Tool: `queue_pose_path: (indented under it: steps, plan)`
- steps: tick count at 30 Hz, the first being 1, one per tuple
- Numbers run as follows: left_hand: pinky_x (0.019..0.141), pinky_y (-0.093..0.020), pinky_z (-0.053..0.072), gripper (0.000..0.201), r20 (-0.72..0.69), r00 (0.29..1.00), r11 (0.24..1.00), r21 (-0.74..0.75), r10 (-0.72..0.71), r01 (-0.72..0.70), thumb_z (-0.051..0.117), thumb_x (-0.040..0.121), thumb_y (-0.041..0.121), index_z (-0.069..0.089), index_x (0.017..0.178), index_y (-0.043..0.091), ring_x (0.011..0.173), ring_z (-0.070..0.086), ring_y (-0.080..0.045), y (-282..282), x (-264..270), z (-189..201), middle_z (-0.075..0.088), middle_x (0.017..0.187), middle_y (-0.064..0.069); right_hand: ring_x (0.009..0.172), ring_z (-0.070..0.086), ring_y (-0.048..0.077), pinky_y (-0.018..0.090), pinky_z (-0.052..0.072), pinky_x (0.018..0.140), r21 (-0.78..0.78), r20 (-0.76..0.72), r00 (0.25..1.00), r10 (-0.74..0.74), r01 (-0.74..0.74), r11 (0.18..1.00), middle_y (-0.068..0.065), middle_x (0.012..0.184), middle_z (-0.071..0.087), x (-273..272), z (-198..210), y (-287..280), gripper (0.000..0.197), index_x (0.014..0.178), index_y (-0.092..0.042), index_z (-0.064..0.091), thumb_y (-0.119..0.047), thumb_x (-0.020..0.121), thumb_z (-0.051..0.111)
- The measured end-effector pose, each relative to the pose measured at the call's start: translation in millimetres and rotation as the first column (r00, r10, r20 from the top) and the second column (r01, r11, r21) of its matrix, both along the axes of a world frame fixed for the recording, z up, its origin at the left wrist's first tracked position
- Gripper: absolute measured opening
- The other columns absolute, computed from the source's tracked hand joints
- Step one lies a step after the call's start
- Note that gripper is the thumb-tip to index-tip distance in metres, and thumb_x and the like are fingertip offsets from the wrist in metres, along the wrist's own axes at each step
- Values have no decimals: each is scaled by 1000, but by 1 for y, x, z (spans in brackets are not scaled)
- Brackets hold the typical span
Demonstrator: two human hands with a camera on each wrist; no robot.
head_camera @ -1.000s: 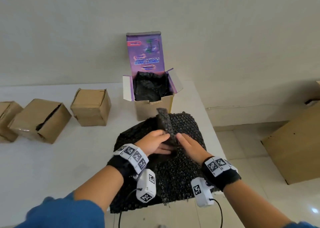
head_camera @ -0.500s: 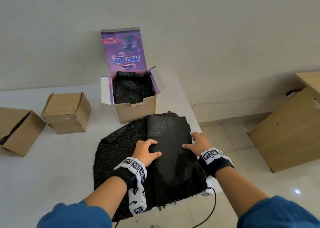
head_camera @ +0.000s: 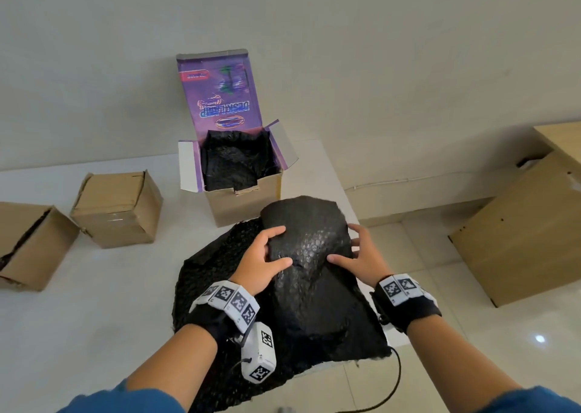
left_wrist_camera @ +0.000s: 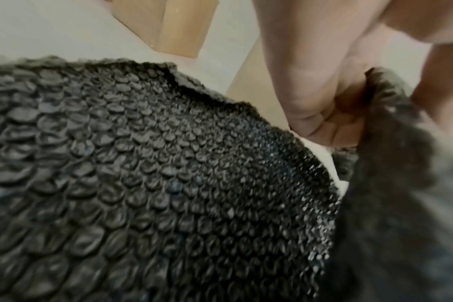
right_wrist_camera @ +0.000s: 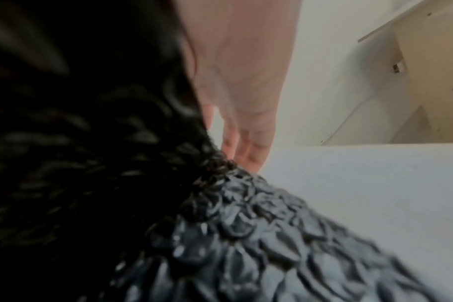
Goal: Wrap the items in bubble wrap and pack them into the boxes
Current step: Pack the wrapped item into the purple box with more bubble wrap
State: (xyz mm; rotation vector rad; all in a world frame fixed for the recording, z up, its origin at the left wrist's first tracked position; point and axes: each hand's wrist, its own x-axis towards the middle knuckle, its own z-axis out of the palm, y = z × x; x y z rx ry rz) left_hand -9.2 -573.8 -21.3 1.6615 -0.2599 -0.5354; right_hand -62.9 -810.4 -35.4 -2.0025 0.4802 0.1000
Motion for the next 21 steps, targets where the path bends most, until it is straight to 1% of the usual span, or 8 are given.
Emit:
queue_pose_path:
  steps: [3,5,10,12,13,16,18,21]
  plan:
    - [98,-28,47,59,64,998,998,-59,16,-12,69,81,1,49,123,38,113,56,-3,14,4,19,54,129,4,119,52,15,33,46,99,200,79,994,75,-90,976,0,137,44,-1,14,2,107,143,-35,16,-31,63,87]
    - [103,-30,43,65,139,990,999,14,34,-36,73,78,7,46,129,37,119,51,-4,24,7,28,50,132,9,125,49,11,32,42,104,240,146,983,114,-147,960,-7,146,37,0,21,7,116,144,-44,9,-28,60,88]
    - [111,-33,32,85,327,941,883,462,-88,-78,81,71,24,34,142,23,131,39,-16,47,15,41,42,141,2,142,16,0,27,20,115,-79,300,919,256,-243,967,-23,155,8,15,45,24,114,147,-46,-1,-14,73,80]
    - [106,-33,37,77,361,921,832,549,-148,-81,82,69,29,44,136,21,124,46,-21,54,20,43,50,131,-3,142,17,0,27,18,116,-173,318,905,284,-240,955,-21,154,15,22,48,30,104,147,-43,8,-16,75,78]
    - [99,-32,41,65,383,908,817,570,-171,-86,81,70,31,52,128,21,115,51,-22,58,23,44,55,120,-4,140,27,4,30,24,116,-183,308,908,284,-237,954,-17,152,28,25,50,33,92,145,-40,22,-18,75,78]
    - [82,-29,43,37,460,869,781,605,-185,-154,77,74,38,65,102,18,91,53,-20,68,30,48,52,94,-2,111,58,17,35,47,95,-172,217,952,216,-180,968,-3,115,63,35,56,40,45,116,-22,57,-26,76,78]
    - [87,-28,42,33,470,874,806,562,-125,-187,77,73,39,67,96,18,93,49,-16,74,36,50,48,98,-2,99,55,20,29,43,83,-288,195,955,223,-162,944,3,102,59,41,63,43,34,100,-12,59,-31,78,76]
    - [92,-29,43,18,333,940,933,311,70,-179,73,79,33,66,92,24,96,58,-9,79,43,60,63,101,4,103,50,18,30,42,89,-251,270,934,232,-164,954,3,107,54,52,79,46,30,101,-13,62,-30,79,75]
